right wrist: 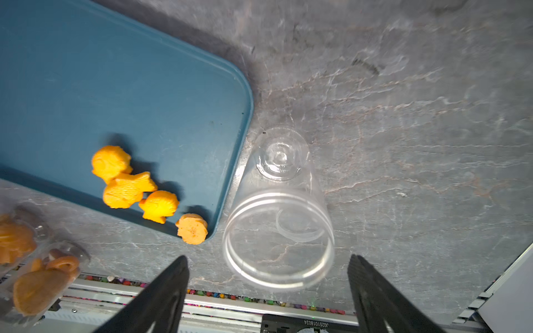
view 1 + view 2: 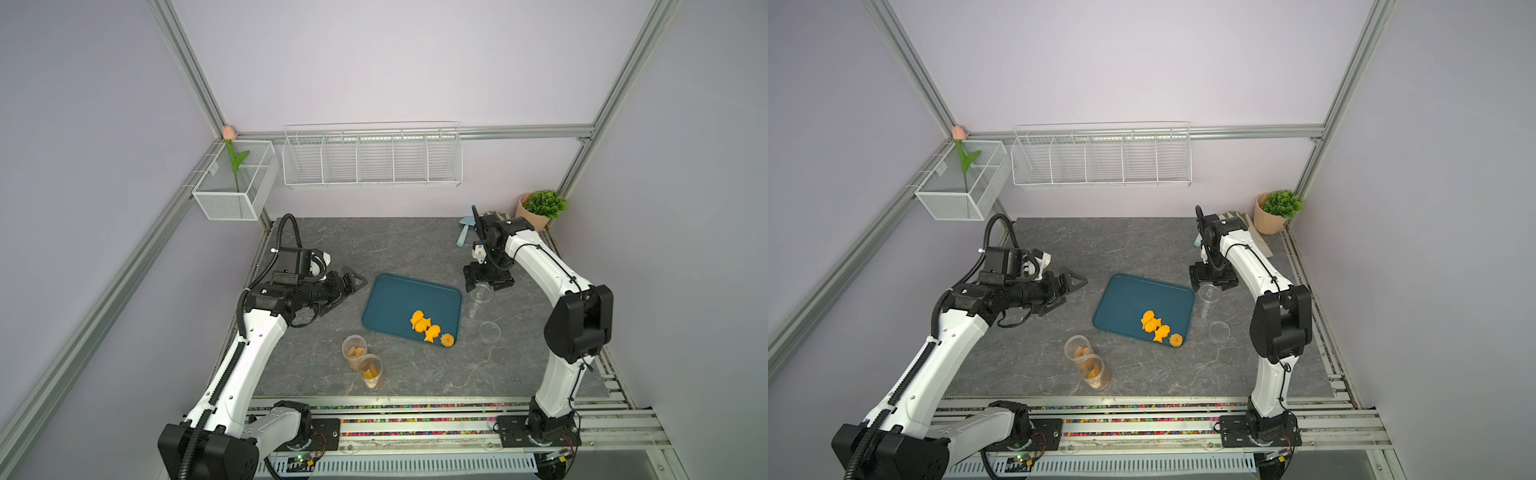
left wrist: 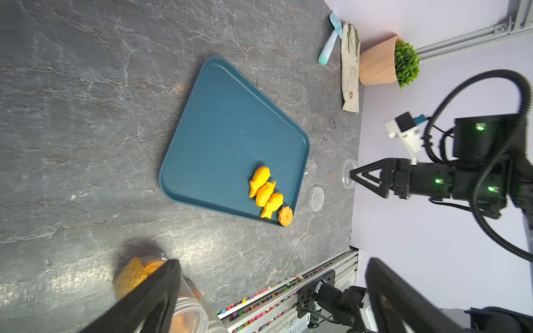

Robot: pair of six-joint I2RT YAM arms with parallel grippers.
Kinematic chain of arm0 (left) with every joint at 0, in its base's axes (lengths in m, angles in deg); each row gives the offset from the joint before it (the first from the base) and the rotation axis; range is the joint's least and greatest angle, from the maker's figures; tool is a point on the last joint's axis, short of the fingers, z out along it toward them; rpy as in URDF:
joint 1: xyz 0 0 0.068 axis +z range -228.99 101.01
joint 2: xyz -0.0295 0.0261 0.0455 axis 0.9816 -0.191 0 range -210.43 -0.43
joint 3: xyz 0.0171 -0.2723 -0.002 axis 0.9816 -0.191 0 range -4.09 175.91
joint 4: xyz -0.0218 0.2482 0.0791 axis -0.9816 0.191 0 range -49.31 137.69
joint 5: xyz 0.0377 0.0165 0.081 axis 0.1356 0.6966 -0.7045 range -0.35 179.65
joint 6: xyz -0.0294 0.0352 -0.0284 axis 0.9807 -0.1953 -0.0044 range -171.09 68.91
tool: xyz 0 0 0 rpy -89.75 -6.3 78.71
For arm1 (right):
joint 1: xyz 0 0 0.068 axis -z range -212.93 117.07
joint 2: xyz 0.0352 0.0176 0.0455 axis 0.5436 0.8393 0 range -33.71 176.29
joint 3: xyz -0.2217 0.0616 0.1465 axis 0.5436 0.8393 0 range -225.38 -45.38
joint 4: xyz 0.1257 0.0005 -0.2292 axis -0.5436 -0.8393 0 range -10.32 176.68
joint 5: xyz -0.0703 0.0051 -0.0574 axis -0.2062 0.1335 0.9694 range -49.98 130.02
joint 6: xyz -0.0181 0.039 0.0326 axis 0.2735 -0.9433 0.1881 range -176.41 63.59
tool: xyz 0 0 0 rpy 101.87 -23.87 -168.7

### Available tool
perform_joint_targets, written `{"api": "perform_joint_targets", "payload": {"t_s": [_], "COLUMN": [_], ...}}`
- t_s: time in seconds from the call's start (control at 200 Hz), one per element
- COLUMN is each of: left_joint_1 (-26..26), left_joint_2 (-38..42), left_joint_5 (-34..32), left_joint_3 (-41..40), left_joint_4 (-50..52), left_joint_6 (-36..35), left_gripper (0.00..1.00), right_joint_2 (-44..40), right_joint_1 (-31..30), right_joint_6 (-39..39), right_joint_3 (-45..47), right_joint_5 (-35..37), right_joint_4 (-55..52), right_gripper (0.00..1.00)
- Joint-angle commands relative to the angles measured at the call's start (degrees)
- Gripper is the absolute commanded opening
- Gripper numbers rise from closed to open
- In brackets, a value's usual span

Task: Pour the cookies out of the jar
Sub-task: Place the jar at the center of the board, then pick up the jar from the center of the board.

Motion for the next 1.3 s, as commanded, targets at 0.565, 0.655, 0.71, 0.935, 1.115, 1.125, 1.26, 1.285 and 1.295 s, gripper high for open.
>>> {"api": "perform_joint_targets", "payload": {"t_s": [0.565,0.655,0.71,0.935,1.115,1.125,1.26,1.285,1.295], "left_joint_1": [0.12,0.12,0.12,0.12,0.12,0.12,0.12,0.12,0.12], "left_joint_2": [7.88,8.70,9.65,12.21,16.18,16.40,18.14,18.39,18.49], "left_joint_5": [-0.98,-3.27,-4.08,-6.73,-7.68,-7.74,-8.87,-9.28,-9.39], "left_joint_3": [-4.67,-4.94,-5.48,-5.06,-3.65,-3.53,-3.76,-3.77,-3.78], "left_joint_4": [-2.55,-1.47,-1.70,1.53,3.76,3.85,4.80,5.35,5.68], "left_joint_6": [5.78,8.61,11.11,14.02,12.39,12.30,10.13,9.75,9.75], "left_gripper": [1.00,1.00,1.00,1.00,1.00,1.00,1.00,1.00,1.00], "right_joint_2": [-27.65,-27.80,-27.67,-27.22,-27.34,-27.52,-30.46,-30.77,-30.84], "right_joint_1": [4.83,3.62,3.02,-2.75,-11.19,-11.80,-18.99,-19.86,-20.18], "right_joint_6": [-11.80,-10.83,-10.09,-7.95,-13.33,-13.72,-20.03,-21.14,-21.46], "right_joint_3": [14.79,15.45,15.24,16.69,17.07,17.15,22.60,23.46,23.78], "right_joint_5": [-31.26,-33.01,-34.25,-34.07,-27.06,-26.35,-19.77,-19.31,-19.30], "right_joint_4": [19.25,18.55,17.27,15.92,15.72,15.82,20.35,21.78,22.37], "right_gripper": [0.88,0.88,0.88,0.88,0.88,0.88,0.88,0.88,0.88]}}
